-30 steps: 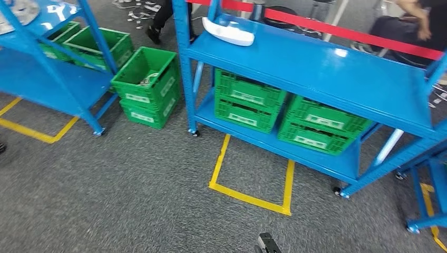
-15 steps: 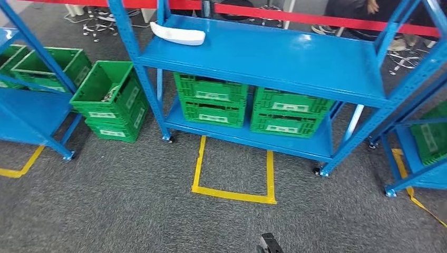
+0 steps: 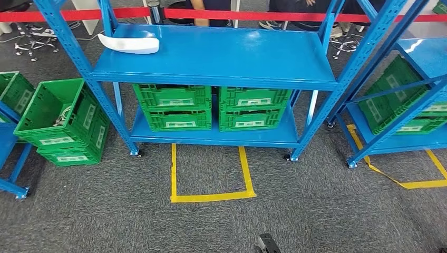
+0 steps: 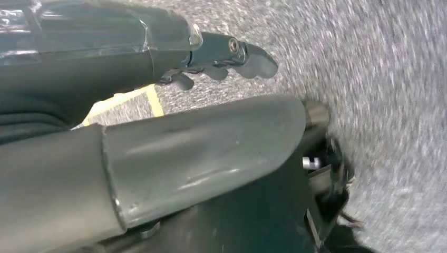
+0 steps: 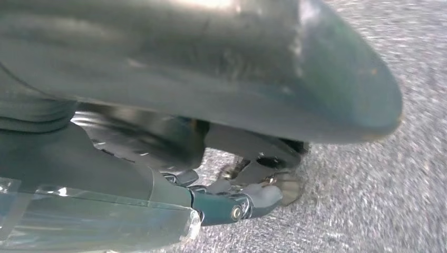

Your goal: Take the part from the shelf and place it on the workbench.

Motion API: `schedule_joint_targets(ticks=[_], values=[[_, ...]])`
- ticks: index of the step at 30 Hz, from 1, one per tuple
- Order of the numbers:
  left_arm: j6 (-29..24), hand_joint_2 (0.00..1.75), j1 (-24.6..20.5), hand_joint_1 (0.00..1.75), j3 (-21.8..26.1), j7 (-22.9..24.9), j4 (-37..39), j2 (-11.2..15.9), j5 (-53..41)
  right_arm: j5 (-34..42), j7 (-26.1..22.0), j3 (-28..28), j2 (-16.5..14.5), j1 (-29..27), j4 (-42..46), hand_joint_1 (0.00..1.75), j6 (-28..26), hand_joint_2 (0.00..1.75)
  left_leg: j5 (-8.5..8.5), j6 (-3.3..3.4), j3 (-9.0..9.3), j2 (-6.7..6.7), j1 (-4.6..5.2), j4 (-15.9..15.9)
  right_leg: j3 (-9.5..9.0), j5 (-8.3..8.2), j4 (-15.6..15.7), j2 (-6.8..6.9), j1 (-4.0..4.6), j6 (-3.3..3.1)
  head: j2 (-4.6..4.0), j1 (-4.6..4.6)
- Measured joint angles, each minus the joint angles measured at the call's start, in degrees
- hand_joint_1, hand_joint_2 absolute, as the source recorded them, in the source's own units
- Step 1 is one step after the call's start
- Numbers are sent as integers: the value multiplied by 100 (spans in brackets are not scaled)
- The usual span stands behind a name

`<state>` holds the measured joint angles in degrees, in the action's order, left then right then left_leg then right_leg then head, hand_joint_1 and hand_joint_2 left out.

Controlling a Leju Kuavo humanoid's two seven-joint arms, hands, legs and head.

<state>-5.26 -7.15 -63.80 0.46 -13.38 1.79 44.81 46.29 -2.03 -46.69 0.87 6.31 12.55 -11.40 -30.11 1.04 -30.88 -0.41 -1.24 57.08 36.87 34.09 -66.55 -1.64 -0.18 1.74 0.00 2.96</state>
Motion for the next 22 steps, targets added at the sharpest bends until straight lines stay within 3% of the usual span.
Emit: schedule_joint_targets(ticks=[2, 3, 4, 6, 8, 11, 15, 19, 21, 22], values=[[0, 0, 15, 0, 0, 6, 3, 2, 1, 1, -5, 0, 0, 12, 1, 0, 4, 0, -36, -3, 22, 166, 13, 3, 320, 160, -580, 139, -30, 37, 0, 35], [-1, 0, 16, 0, 0, 8, 5, 3, 1, 1, -10, 0, 0, 4, 1, 0, 7, 0, -51, -13, 34, 216, 16, 4, 333, 79, -590, 162, -41, 42, 0, 40], [-3, 0, 10, 0, 0, 9, 6, 3, 1, 0, -16, 0, 1, -9, 1, 0, 10, 0, -66, -25, 54, 241, 16, 4, 221, -106, -367, 170, -48, 36, 0, 46], [-5, 0, -13, 0, 0, 18, 5, -5, 1, -1, -21, 0, 7, -28, -2, 0, 16, 0, -93, -55, 89, 246, 19, -2, -203, -478, 431, 162, -42, -14, 0, 68], [-10, 0, -35, 0, 0, 37, 3, -14, 1, -1, -23, -1, 10, -32, -3, 0, 23, 0, -113, -80, 91, 216, 26, 7, -465, -586, 934, 165, -22, -52, 0, 77], [-20, 0, -38, 0, 0, 50, 2, -10, 2, 0, -24, -3, 5, -55, -4, 0, 32, 0, -127, -41, 89, 149, 32, 24, -503, -563, 1003, 210, -15, -14, 0, 34], [-20, 0, -38, 0, 0, 68, 1, -9, 1, 1, -24, -8, 15, -40, -5, 0, 37, 0, -106, -77, 122, 113, 28, -37, -517, -531, 995, 239, -7, -56, 0, -40], [-21, 0, -37, 0, 0, 96, 1, -7, 5, 17, -25, -11, 16, -34, -5, 0, 52, 175, -93, -131, 127, 95, 27, -68, -519, -519, 993, 258, -4, -82, 0, -64], [-28, 87, -37, 0, 0, 102, 1, -8, 17, 36, -28, -12, 17, -33, -5, 0, 71, 175, -92, -149, 127, 93, 27, -70, -520, -517, 991, 260, -4, -89, 0, -64], [-31, 116, -37, 0, 0, 104, 1, -9, 21, 43, -29, -12, 17, -32, -5, 0, 76, 175, -93, -154, 127, 93, 27, -70, -520, -517, 991, 260, -4, -89, 0, -64]])
